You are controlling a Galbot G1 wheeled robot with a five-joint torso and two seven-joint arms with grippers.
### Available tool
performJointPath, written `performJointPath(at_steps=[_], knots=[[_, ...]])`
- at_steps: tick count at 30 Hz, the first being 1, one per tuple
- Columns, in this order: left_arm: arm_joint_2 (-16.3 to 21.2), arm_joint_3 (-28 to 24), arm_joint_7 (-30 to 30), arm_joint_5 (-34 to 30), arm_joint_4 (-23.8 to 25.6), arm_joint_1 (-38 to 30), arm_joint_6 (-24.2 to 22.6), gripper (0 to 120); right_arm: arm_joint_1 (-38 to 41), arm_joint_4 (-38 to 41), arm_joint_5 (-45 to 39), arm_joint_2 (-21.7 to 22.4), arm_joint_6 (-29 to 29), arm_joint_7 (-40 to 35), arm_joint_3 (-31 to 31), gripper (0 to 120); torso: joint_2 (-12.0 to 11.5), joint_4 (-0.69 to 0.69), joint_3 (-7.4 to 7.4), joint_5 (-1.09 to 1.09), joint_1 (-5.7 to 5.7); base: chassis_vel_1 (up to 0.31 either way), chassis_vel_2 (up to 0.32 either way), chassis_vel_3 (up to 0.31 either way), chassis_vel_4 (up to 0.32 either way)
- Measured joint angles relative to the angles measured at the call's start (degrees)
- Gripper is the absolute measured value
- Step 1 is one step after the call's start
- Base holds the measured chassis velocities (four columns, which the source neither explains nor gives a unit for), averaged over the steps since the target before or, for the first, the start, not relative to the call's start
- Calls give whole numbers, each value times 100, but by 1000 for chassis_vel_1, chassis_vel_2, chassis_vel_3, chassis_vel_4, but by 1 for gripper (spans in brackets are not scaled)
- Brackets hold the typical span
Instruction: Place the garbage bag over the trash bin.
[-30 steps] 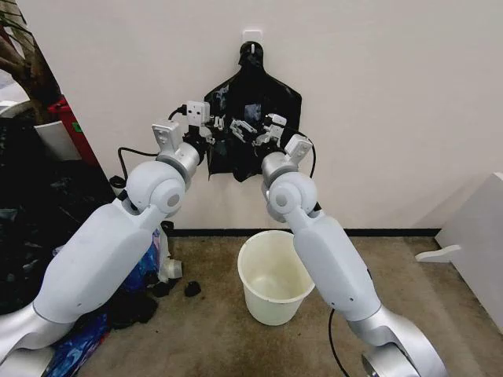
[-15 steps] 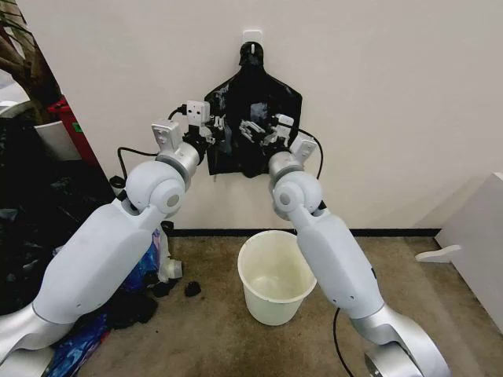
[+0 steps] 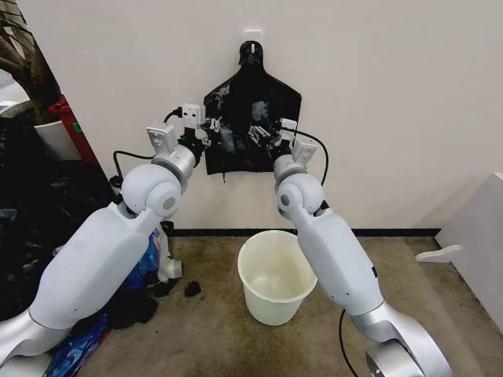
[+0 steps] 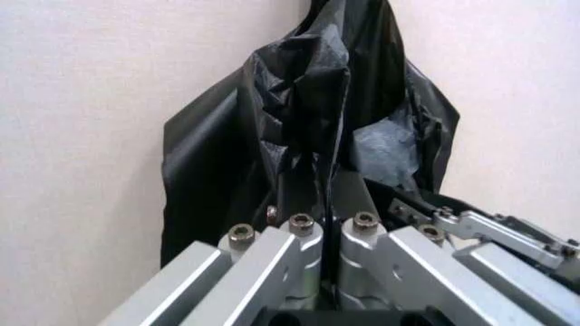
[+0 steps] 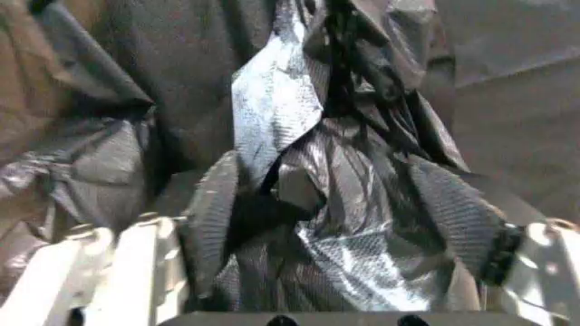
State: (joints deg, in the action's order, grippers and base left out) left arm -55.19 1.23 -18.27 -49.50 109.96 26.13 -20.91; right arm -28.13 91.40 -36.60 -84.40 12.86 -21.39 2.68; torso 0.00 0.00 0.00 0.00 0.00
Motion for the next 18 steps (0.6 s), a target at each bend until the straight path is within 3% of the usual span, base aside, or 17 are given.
performJointPath(at_steps=[11,14,16,18], knots=[[-28,-63,-11,4,6,-50,0,0,56,-88,22,-50,-8,-63,24,39,0,0,0,0,0,0,0,0,0],[-29,-63,-24,7,32,-23,0,0,45,-87,11,-27,-16,-70,37,22,0,0,0,0,0,0,0,0,0],[-28,-63,-25,7,36,-21,0,0,45,-91,8,-28,-17,-70,41,20,0,0,0,0,0,0,0,0,0],[-17,-42,-33,7,52,-10,-5,0,46,-104,-18,-30,-21,-76,59,11,0,0,0,0,0,0,0,0,0]])
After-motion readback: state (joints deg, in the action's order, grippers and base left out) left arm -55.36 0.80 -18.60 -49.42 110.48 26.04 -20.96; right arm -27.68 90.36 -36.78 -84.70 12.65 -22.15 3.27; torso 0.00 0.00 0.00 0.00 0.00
